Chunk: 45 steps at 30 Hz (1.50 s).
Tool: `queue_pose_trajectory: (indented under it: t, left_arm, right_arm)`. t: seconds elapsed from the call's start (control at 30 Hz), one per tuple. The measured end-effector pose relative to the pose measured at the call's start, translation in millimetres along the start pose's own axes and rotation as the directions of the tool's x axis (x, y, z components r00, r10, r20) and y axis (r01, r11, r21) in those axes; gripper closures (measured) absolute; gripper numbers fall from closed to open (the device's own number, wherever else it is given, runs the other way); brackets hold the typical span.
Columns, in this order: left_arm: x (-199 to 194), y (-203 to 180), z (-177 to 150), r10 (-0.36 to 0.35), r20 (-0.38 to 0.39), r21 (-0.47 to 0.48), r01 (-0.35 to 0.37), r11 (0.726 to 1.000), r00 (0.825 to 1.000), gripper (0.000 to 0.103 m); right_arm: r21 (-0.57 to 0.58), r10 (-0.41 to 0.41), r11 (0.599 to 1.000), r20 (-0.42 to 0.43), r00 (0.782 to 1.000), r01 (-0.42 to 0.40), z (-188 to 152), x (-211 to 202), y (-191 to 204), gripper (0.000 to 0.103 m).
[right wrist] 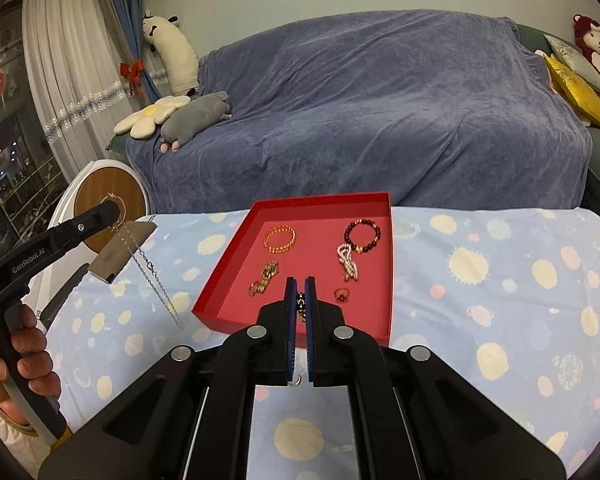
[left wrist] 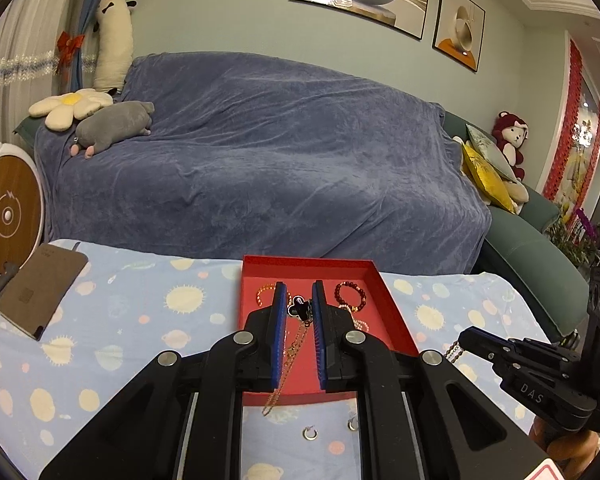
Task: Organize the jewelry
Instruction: 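Carry the necklace and gold chain over the red box with both tools, then open both tools to drop the necklace and chain into the box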
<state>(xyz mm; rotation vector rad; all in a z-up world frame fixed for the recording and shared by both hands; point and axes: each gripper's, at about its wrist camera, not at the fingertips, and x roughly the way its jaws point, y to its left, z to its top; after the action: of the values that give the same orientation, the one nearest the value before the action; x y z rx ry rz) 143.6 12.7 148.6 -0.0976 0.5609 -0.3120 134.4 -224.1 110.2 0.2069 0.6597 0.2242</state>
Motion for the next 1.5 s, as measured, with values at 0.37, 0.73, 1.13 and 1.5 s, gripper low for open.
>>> queue_pose_trajectory:
  t: [0.37,0.73,1.13,1.5]
  left_arm:
    - [60,11,-5,0.001,-0.077,-0.033,-0.004,0.999,0.997,0.093]
    - [94,23,-12,0.054,-0.131,-0.006,-0.055,0.998,0.990,0.093]
    - [126,-12,-6,-0.002,-0.148,0.033,0.007,0.999,0.989,0.093]
    - [182,-16,-10,0.014,-0.224,0.018,-0.011,1.000,0.974,0.087]
  right_arm:
    - [-0.002,-0.007,1.000,-0.077,0.997,0.007,-2,57,-8,0.100]
    - [0.003,-0.057,0.998,-0.136,0.989,0.058,-3,92,-29,0.100]
    - [0.011,-0.007,1.000,-0.155,0.988,0.009,6,113,-17,0.100]
    - [0.038,0.006,0.999,-0.192,0.981,0.001,11,161,-18,0.099]
